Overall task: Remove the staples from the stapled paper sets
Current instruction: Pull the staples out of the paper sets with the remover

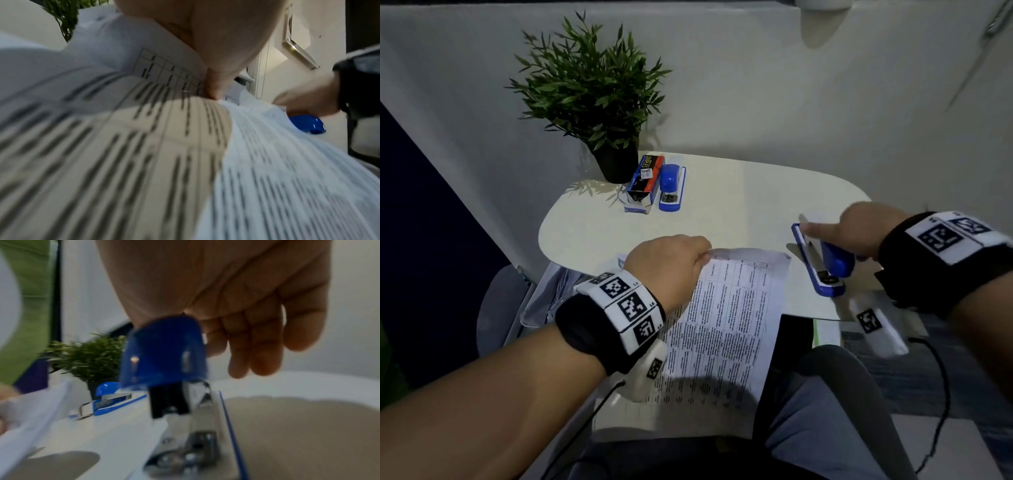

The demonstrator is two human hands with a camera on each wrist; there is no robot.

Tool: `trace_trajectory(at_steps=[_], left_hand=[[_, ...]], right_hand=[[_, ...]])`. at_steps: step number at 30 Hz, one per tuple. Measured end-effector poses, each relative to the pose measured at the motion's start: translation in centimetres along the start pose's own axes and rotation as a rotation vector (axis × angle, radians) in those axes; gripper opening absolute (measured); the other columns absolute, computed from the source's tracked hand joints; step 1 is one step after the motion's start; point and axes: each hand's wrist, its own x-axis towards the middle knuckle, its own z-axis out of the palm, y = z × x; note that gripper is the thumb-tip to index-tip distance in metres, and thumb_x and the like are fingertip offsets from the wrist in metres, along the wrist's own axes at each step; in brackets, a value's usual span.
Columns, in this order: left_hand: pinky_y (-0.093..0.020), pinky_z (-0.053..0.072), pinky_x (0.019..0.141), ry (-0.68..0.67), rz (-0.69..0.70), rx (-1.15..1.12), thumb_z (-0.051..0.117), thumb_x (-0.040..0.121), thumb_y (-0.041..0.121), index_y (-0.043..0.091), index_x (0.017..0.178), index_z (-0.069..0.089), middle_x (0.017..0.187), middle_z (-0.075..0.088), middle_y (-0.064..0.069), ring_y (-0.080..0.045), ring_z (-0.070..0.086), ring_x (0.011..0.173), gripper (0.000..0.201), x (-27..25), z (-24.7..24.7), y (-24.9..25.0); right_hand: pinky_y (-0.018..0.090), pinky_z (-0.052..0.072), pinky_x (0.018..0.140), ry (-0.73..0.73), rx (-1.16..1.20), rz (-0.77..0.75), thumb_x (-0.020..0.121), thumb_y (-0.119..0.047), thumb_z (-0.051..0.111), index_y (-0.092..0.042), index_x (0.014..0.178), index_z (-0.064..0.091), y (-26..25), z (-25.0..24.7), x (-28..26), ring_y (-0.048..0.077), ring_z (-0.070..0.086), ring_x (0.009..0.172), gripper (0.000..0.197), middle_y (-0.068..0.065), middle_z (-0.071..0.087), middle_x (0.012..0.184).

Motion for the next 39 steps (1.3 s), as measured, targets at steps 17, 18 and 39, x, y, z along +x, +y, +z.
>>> trace_trajectory(at_steps=[17, 18, 39], left_hand=[[-0.027, 0.034, 0.062, -0.101, -0.028, 0.056, 0.035, 0.096, 0.042, 0.029, 0.082, 0.049, 0.076, 0.049, 0.009, -0.016, 0.048, 0.078, 0.024, 0.2, -5.0, 2.0], [-0.027, 0.033, 0.062, -0.111, -0.024, 0.055, 0.036, 0.096, 0.042, 0.028, 0.082, 0.051, 0.073, 0.047, 0.009, -0.015, 0.047, 0.078, 0.025, 0.3, -5.2, 2.3], [-0.026, 0.034, 0.062, -0.075, -0.007, -0.018, 0.041, 0.093, 0.043, 0.028, 0.083, 0.059, 0.067, 0.043, 0.008, -0.016, 0.047, 0.077, 0.026, -0.1, -6.7, 4.2]], right_hand=[[0.019, 0.047, 0.044, 0.087, 1.645, -0.172, 0.089, -0.002, 0.046, -0.007, 0.076, 0.052, -1.5, -1.7, -2.9, 0.013, 0.057, 0.043, 0.016, 0.0, 0.056, 0.048], [0.019, 0.046, 0.045, 0.119, 1.74, -0.223, 0.092, -0.008, 0.05, -0.011, 0.077, 0.054, -2.2, -2.3, -3.6, 0.01, 0.057, 0.043, 0.016, -0.004, 0.057, 0.047], [0.015, 0.035, 0.053, 0.612, 1.084, -0.404, 0.078, -0.063, 0.037, -0.022, 0.077, 0.048, -6.0, 2.6, -3.9, -0.002, 0.049, 0.054, 0.043, -0.01, 0.05, 0.063]])
